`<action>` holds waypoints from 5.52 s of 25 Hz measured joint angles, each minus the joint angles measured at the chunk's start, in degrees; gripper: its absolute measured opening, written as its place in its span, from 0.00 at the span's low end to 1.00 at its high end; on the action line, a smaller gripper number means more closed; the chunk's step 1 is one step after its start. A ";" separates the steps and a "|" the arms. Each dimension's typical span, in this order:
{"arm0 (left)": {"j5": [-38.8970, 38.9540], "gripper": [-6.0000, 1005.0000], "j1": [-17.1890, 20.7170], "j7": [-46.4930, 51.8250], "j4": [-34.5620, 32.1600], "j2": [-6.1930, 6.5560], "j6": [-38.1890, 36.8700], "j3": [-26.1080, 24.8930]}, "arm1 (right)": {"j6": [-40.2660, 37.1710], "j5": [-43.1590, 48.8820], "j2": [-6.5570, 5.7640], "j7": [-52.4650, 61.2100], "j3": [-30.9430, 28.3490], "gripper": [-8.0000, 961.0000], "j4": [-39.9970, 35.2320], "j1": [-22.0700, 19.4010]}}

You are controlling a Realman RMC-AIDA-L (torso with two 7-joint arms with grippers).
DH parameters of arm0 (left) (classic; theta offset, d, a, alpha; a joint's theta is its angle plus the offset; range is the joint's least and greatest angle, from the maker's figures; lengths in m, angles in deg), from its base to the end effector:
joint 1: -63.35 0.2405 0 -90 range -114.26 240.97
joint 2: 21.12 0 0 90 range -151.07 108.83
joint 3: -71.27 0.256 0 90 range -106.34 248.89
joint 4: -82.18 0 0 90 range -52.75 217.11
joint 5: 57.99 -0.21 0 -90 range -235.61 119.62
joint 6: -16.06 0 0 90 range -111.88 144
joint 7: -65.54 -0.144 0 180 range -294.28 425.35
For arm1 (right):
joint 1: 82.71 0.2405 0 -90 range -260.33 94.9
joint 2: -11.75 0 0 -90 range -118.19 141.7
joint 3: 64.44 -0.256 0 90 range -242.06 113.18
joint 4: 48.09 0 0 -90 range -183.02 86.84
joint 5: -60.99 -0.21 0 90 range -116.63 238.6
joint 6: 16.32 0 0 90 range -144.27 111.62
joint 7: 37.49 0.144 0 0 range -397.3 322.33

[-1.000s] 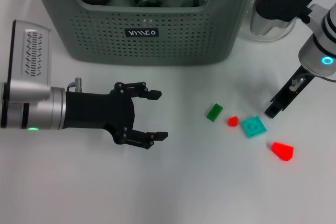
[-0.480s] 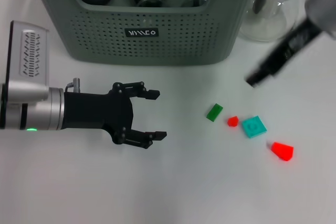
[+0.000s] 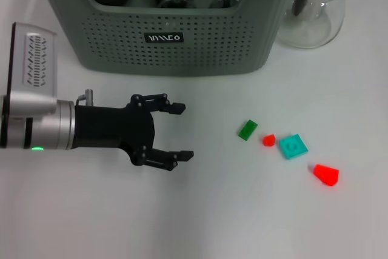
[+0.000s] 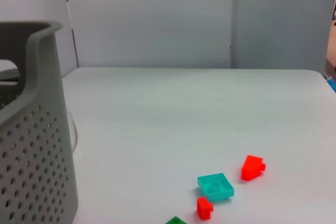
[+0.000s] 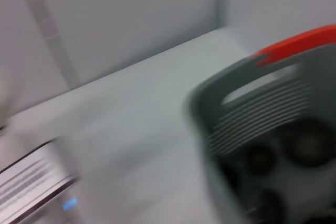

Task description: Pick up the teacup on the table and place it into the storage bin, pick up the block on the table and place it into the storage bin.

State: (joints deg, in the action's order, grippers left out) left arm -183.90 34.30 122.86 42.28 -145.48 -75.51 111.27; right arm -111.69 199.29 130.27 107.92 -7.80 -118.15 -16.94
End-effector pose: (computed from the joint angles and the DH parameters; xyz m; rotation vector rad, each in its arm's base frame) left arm -0.2620 0.2973 -0.0430 -2.9219 -0.0997 -0.5139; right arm -0.0076 0.4126 0.0399 -2.8208 0.6542 0.0478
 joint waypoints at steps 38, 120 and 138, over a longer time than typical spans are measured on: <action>-0.20 0.89 -0.35 2.50 -0.01 0.09 0.90 -0.01 | 10.50 -16.80 0.27 -11.07 6.49 0.89 -6.17 -13.15; -1.62 0.88 -0.59 3.13 0.09 0.08 2.58 0.12 | 17.37 3.71 1.76 4.57 39.90 0.42 18.95 -10.04; -2.16 0.88 -0.30 4.33 -0.17 0.16 2.61 0.09 | 12.07 4.57 1.72 2.19 32.04 0.41 13.24 -11.06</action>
State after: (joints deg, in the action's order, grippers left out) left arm -186.06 34.01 127.19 42.12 -145.33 -72.90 111.36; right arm -99.61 203.87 131.99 110.10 24.24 -104.91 -28.00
